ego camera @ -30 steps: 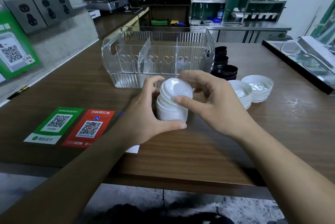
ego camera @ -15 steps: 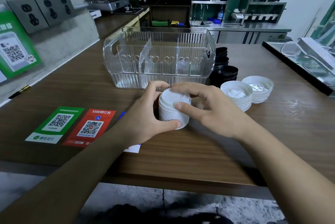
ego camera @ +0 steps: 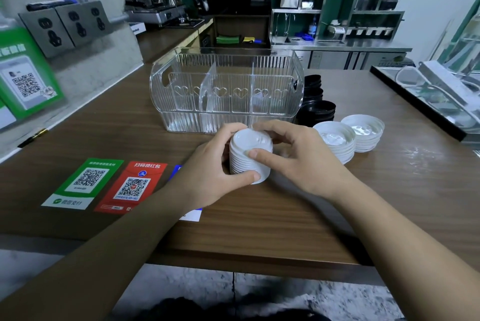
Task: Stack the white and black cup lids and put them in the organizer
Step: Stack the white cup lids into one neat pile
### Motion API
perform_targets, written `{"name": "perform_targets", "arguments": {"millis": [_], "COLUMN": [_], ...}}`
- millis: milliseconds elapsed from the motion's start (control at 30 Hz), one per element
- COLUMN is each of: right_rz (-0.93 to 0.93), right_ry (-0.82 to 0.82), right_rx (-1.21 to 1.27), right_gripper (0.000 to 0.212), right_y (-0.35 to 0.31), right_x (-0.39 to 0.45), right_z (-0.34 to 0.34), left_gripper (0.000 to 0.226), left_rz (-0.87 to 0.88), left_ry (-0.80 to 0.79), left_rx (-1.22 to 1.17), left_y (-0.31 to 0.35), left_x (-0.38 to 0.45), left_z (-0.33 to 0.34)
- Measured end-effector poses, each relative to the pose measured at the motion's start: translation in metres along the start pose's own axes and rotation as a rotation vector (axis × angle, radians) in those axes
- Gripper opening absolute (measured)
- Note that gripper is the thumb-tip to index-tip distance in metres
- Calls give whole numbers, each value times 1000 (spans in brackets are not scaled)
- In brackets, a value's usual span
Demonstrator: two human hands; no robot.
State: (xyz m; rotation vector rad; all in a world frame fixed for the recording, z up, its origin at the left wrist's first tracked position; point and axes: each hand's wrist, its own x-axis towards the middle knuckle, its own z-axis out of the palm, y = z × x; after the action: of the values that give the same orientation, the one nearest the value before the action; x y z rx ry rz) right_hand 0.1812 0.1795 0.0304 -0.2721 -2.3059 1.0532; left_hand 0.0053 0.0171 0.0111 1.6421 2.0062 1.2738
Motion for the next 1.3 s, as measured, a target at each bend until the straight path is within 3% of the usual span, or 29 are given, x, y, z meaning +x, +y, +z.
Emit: {"name": "perform_targets", "arguments": {"millis": [167,333,567,700,833,1067,1300], "right_rz": [-120,-132,-197,-143,-144,-95,82], "right_ry": [46,139,147,141,167,217,222], "right_rx": [-402,-613,-801,-814,-833,-727,-542], "right_gripper": [59,48,37,29,15,15,19], "right_y": [-4,5,36,45,56,58,54], "right_x": [-1,-3,-14,-20,-20,-18,-18], "right_z": [-26,-72,-103,-103,-100,-95,-95], "left_gripper": [77,76,74,73,74,82,88], "left_rz": [-26,-24,22,48,56,54,65], "left_ry": [-104,-188,-182,-184,-179,-171,-170], "left_rx": [36,209,268,345,268,58,22], "left_y": [6,21,29,35,32,8,3], "left_x": [19,45,68,81,83,76,78], "left_z": [-5,0,23,36,44,45,43]}}
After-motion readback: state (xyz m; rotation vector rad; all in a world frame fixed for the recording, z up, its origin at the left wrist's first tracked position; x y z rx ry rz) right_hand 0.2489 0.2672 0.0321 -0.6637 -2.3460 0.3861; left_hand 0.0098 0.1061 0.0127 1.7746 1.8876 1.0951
